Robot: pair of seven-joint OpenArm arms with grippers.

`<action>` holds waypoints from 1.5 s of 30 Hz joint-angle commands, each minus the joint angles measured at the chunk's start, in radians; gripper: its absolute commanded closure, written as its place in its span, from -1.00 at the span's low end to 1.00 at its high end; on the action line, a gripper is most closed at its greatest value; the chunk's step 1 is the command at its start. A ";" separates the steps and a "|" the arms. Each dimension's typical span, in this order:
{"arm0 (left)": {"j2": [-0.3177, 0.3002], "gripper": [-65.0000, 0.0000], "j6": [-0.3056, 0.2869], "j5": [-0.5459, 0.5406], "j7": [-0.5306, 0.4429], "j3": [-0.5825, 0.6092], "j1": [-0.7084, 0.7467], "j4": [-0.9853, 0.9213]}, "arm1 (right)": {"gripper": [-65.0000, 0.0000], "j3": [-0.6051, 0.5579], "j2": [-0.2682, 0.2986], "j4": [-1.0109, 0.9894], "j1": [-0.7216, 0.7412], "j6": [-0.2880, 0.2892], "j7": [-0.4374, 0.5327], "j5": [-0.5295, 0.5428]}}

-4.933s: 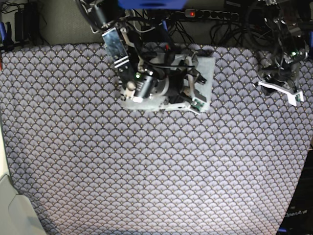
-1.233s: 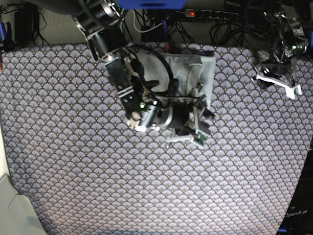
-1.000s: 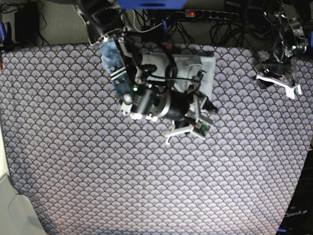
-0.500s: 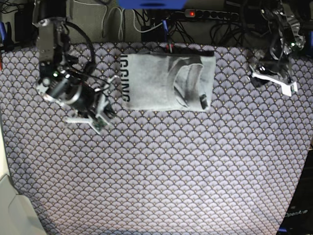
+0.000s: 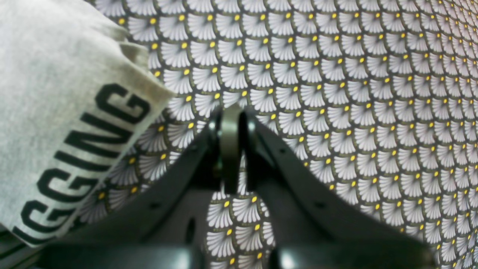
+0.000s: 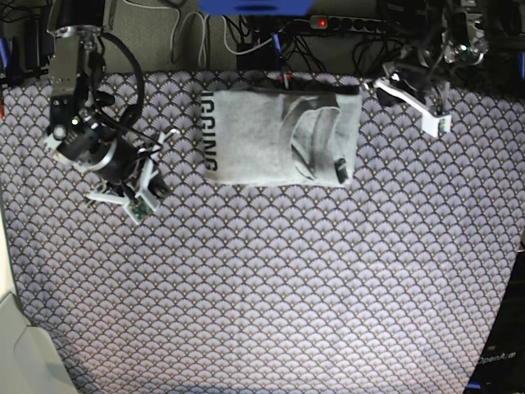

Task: Fold the T-shirt properly
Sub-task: 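Move the left gripper to the stack's edge and pinch the fabric, then fold the pinched edge over the stack with the left gripper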

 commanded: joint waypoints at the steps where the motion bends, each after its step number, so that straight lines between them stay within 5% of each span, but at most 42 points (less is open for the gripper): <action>1: -0.006 0.99 -0.001 -0.010 -0.004 0.013 0.020 0.017 | 1.00 0.003 0.006 0.016 0.011 -0.001 0.021 0.009; 14: 0.009 0.99 0.001 -0.009 -0.016 0.142 -0.072 -0.101 | 1.00 0.000 0.006 0.016 -0.032 -0.001 0.021 0.006; 37: 0.086 0.99 0.001 0.005 -0.020 0.131 -0.250 -0.250 | 1.00 0.002 0.014 0.016 -0.079 -0.001 0.021 0.006; 45: 0.089 0.99 0.001 0.002 -0.131 0.135 -0.299 -0.331 | 1.00 0.002 0.029 0.024 -0.104 -0.001 0.021 0.004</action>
